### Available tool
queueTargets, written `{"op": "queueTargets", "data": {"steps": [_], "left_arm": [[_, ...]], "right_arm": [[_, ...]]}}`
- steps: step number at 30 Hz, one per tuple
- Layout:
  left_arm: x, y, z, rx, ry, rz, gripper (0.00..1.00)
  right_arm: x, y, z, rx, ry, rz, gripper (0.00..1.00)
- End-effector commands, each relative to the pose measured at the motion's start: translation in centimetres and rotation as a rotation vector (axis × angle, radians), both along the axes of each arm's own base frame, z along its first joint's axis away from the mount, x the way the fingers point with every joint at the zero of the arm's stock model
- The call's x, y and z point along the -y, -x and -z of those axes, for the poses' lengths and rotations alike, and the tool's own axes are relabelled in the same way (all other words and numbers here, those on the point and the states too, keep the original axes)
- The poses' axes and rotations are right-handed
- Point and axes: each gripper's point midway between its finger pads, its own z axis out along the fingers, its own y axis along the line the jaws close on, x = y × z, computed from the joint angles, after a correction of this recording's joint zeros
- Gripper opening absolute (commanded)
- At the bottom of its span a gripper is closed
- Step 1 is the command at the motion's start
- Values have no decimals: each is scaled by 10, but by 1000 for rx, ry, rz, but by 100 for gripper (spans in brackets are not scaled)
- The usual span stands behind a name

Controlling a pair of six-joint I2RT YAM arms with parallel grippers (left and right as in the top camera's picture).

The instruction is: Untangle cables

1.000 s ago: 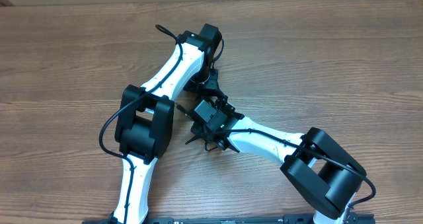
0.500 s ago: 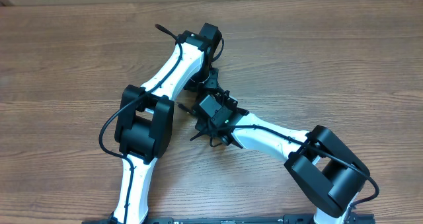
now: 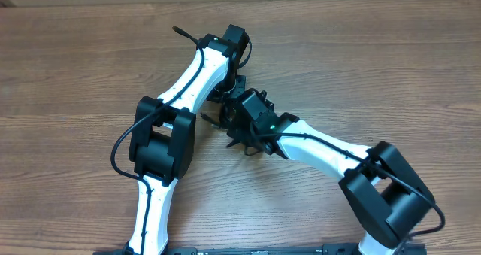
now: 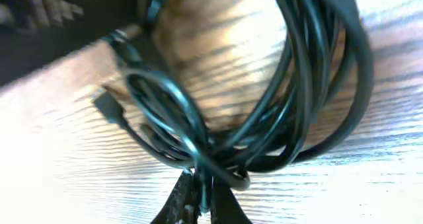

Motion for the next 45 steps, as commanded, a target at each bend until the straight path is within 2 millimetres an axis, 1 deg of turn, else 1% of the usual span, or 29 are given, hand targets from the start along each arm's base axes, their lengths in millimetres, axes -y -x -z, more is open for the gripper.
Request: {"op": "queueTargets", "data": {"steps": [1, 5, 10, 12, 13, 17, 22, 24, 25, 26, 34, 36, 38, 40, 43, 45], "left_arm": [[-1, 0, -5, 6, -8, 2, 4], [-1, -1, -5, 6, -7, 2, 4], [-1, -1, -5, 7, -8, 2, 4], [-1, -1, -5, 7, -8, 2, 4], [-1, -1, -5, 7, -8, 2, 4], [-1, -1, -5, 7, -8, 2, 4], [-1, -1, -5, 7, -8, 2, 4], [-1, -1, -5, 7, -8, 2, 4], [-1, -1, -5, 6, -7, 2, 4], [-1, -1, -5, 6, -7, 2, 4], [-1, -1, -5, 7, -7, 2, 4], [-1, -1, -5, 6, -7, 2, 4], [-1, -1, -5, 7, -7, 2, 4], [-1, -1, -5, 7, -7, 2, 4], [-1, -1, -5, 7, -7, 2, 4], [-1, -1, -5, 7, -7, 2, 4]], "right_arm": [[16, -25, -28, 138, 41, 58, 4], [23, -29, -29, 162, 73, 83, 4], [23, -30, -29, 165, 76, 85, 4], [24, -31, -29, 169, 81, 89, 9], [26, -32, -29, 174, 88, 94, 13], [25, -31, -29, 170, 87, 87, 17], [5, -14, -28, 132, 27, -90, 15], [0, -7, -27, 105, 6, -124, 11], [0, -2, -26, 84, -2, -135, 6], [0, 0, -25, 73, -2, -139, 4], [12, 16, -13, -5, 50, -144, 4], [17, 24, -8, -45, 71, -144, 4], [19, 31, -6, -76, 74, -153, 4], [17, 36, -5, -90, 74, -161, 4], [9, 43, -5, -86, 72, -178, 4], [4, 49, -4, -92, 85, -131, 4]]}}
